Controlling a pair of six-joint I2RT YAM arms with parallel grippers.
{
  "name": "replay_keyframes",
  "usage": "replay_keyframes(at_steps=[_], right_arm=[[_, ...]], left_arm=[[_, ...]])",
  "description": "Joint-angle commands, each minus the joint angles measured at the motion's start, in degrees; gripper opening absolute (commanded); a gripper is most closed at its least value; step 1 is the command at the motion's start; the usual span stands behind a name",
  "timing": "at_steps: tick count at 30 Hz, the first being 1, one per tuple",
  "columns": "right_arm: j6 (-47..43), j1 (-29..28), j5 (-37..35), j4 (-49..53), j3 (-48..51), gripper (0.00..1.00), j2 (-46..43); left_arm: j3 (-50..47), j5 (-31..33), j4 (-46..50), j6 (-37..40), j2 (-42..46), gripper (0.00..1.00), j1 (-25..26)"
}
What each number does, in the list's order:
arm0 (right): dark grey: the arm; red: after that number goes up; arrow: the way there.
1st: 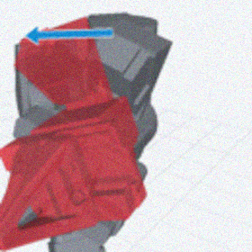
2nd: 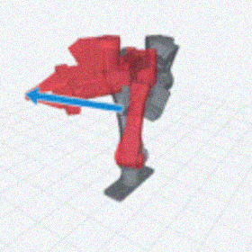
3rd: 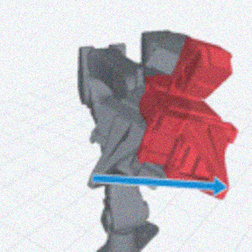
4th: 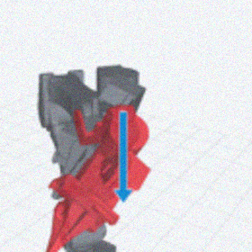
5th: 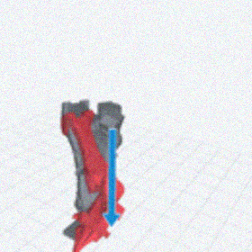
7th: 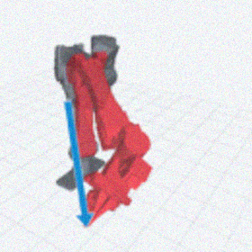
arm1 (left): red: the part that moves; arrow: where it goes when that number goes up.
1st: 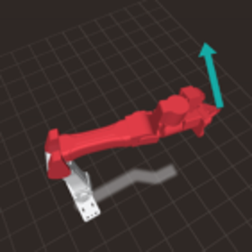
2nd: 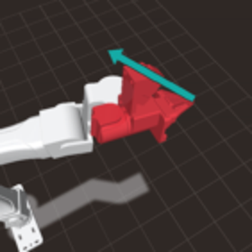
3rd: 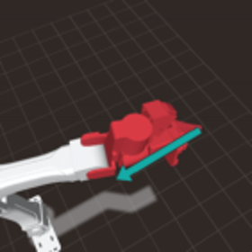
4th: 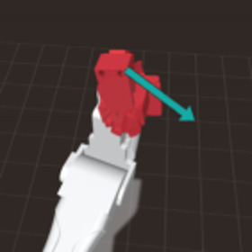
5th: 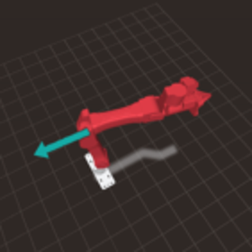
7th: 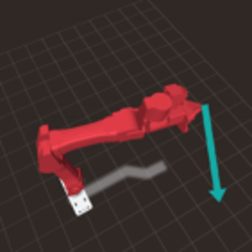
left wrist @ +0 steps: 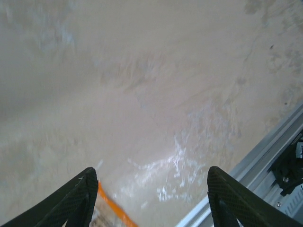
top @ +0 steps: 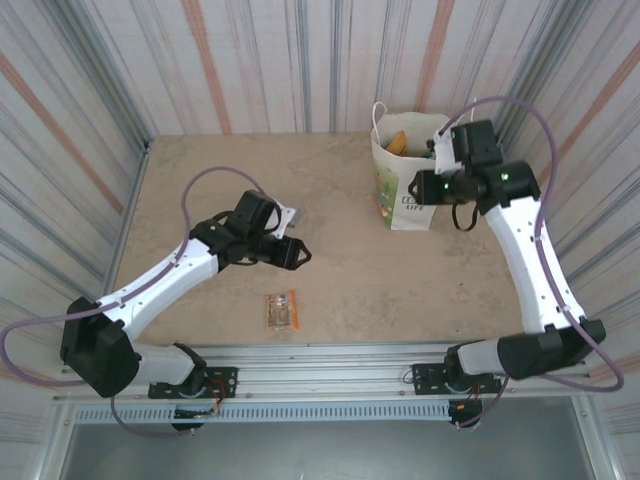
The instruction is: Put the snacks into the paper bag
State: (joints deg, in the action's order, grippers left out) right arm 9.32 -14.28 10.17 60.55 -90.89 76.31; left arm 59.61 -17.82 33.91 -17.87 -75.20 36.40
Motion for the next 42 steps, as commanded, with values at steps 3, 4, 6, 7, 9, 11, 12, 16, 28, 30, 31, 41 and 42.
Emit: replay_keyframes(at_steps=[3, 4, 6, 7, 9, 11, 12, 16, 28, 30, 31, 41, 42], right_arm=[[5.9, -7.8, 5.7, -5.4, 10.8, 0.45, -7.3], [7.4, -9.6, 6.0, -6.4, 12.9, 0.45, -8.1], [11.8, -13.9, 6.9, -10.0, 18.2, 0.45, -9.8], [14.4, -16.2, 7.9, -12.8, 21.3, 0.45, -10.6], [18.6, -20.2, 9.6, -17.8, 27.1, 0.45, -11.8], [23.2, -24.4, 9.9, -22.9, 32.4, 0.45, -12.5], [24.8, -25.9, 10.0, -25.2, 34.5, 0.45, -12.6], [31.9, -32.2, 9.0, -35.4, 41.5, 0.44, -11.7], [35.7, -40.3, 6.8, -42.4, 43.4, 0.44, -2.9], [35.9, -40.4, 6.8, -42.5, 43.5, 0.43, -2.7], [35.8, -40.4, 6.7, -42.5, 43.6, 0.43, -2.8], [36.2, -40.3, 5.9, -43.0, 44.6, 0.43, -4.1], [36.1, -40.1, 5.6, -43.2, 44.9, 0.43, -4.3]], left_arm=[[-6.3, 2.3, 5.8, -9.8, 4.4, 0.54, 0.6], [-7.3, 2.5, 6.1, -10.7, 4.9, 0.54, 0.7], [-9.8, 3.1, 6.1, -12.4, 6.4, 0.53, 0.7], [-11.0, 3.9, 6.4, -13.4, 7.0, 0.53, 0.7], [-13.0, 5.4, 7.1, -14.5, 8.2, 0.52, 0.7], [-15.2, 6.8, 7.8, -15.6, 9.0, 0.52, 0.7], [-16.2, 7.3, 7.8, -16.1, 9.3, 0.53, 0.7], [-20.0, 7.9, 6.3, -17.7, 9.5, 0.55, 0.6], [-24.0, 8.6, -1.2, -16.9, 1.8, 0.49, 0.5], [-24.0, 8.3, -2.7, -16.6, 0.5, 0.48, 0.5], [-24.0, 8.2, -3.3, -16.4, -0.2, 0.48, 0.5], [-22.7, 6.4, -6.9, -14.2, -4.1, 0.20, 0.7], [-22.5, 6.4, -7.0, -14.0, -3.6, 0.16, 0.7]])
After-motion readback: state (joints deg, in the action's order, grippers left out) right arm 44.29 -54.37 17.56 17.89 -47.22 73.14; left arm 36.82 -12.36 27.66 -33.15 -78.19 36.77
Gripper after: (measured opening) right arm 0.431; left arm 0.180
